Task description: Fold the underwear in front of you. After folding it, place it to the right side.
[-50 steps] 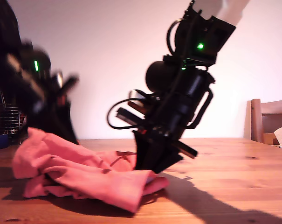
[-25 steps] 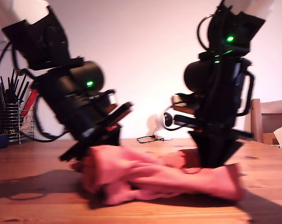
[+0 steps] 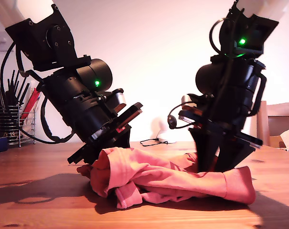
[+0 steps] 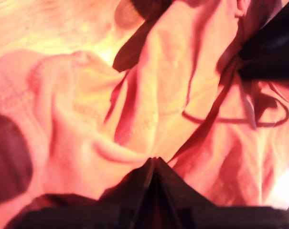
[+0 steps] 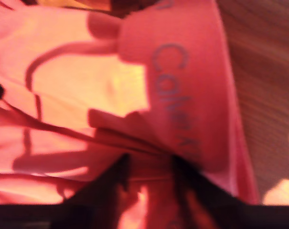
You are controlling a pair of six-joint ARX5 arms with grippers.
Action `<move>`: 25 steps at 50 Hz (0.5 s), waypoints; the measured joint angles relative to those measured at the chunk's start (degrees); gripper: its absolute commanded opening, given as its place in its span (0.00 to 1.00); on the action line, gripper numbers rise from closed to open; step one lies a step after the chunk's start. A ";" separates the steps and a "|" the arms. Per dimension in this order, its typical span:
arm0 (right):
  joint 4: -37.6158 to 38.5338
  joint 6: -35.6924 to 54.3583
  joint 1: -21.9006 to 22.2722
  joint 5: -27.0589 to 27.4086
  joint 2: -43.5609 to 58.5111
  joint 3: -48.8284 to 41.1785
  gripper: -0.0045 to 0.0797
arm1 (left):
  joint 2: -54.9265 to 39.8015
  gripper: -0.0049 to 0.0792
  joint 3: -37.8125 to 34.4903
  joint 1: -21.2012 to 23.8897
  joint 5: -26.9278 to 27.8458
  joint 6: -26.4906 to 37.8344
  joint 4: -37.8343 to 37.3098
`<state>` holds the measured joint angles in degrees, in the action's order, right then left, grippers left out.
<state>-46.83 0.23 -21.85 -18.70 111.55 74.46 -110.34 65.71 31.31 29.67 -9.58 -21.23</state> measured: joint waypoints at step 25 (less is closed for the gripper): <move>3.32 -3.23 0.00 -12.26 0.00 0.57 0.04 | 0.09 0.03 1.44 -1.11 7.37 -2.49 3.10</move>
<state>-43.51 -3.01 -21.85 -30.96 111.55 75.02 -110.26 67.16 30.20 37.04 -12.08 -18.13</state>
